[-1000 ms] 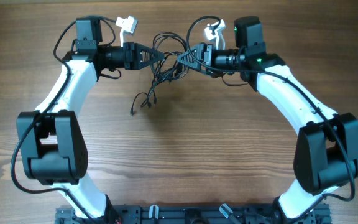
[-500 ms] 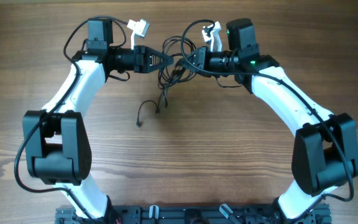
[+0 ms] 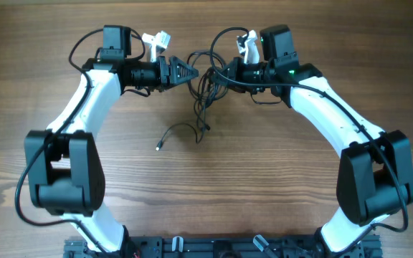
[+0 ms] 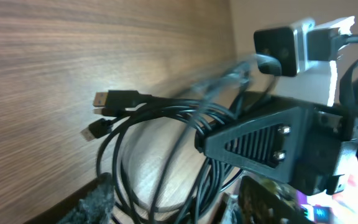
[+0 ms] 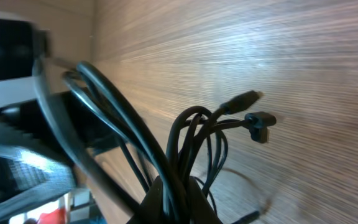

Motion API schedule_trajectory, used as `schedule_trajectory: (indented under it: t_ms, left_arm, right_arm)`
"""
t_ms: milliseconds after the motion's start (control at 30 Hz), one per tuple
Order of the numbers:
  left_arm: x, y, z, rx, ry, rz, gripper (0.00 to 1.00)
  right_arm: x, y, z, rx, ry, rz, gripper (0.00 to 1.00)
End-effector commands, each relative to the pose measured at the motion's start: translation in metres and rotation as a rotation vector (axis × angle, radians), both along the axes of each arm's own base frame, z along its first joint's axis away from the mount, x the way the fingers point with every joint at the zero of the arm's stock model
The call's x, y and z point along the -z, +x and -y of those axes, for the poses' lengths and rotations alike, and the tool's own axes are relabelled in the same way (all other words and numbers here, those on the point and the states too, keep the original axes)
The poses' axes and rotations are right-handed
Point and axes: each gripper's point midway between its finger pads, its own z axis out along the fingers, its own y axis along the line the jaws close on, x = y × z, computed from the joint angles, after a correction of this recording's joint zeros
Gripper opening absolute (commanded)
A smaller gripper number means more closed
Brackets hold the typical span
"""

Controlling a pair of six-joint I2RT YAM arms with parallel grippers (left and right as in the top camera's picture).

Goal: Untangle cables

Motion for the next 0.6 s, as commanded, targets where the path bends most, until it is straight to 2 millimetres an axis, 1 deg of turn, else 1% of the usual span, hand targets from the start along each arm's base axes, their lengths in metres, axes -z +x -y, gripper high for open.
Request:
schedule_trajectory:
  t_ms: [0, 67, 100, 167, 200, 267, 400, 467, 500, 567]
  left_arm:
    - [-0.019, 0.005, 0.002, -0.064, 0.15, 0.099, 0.5]
    - [-0.01, 0.003, 0.008, -0.073, 0.224, 0.097, 0.29]
    - [-0.006, 0.0, 0.013, -0.066, 0.245, 0.092, 0.27]
    - [0.002, -0.006, 0.02, -0.056, 0.294, 0.081, 0.29]
    - [0.007, -0.01, 0.025, -0.047, 0.324, 0.078, 0.33]
    - [0.01, -0.018, 0.038, -0.009, 0.348, 0.095, 0.37]
    - [0.011, -0.034, 0.063, 0.068, 0.349, 0.118, 0.37]
    - [0.011, -0.039, 0.072, 0.09, 0.349, 0.122, 0.4]
    - [0.011, -0.041, 0.074, 0.097, 0.35, 0.124, 0.43]
    - [0.015, -0.041, 0.075, 0.093, 0.378, 0.13, 0.45]
  right_arm:
    - [0.013, 0.006, 0.006, 0.029, -0.056, 0.006, 0.04]
    - [0.013, 0.006, 0.006, 0.029, -0.056, 0.007, 0.04]
    - [0.014, 0.007, 0.007, 0.034, -0.061, 0.008, 0.04]
    - [0.015, 0.008, 0.009, 0.044, -0.072, 0.01, 0.04]
    - [0.015, 0.009, 0.009, 0.047, -0.075, 0.011, 0.04]
    - [0.015, 0.009, 0.009, 0.046, -0.075, 0.01, 0.04]
    - [0.017, 0.01, 0.011, 0.072, -0.075, -0.011, 0.04]
    - [0.017, 0.01, 0.011, 0.078, -0.079, -0.012, 0.04]
    - [0.017, 0.01, 0.011, 0.078, -0.078, -0.012, 0.04]
    - [0.018, 0.009, 0.012, 0.078, -0.081, -0.019, 0.04]
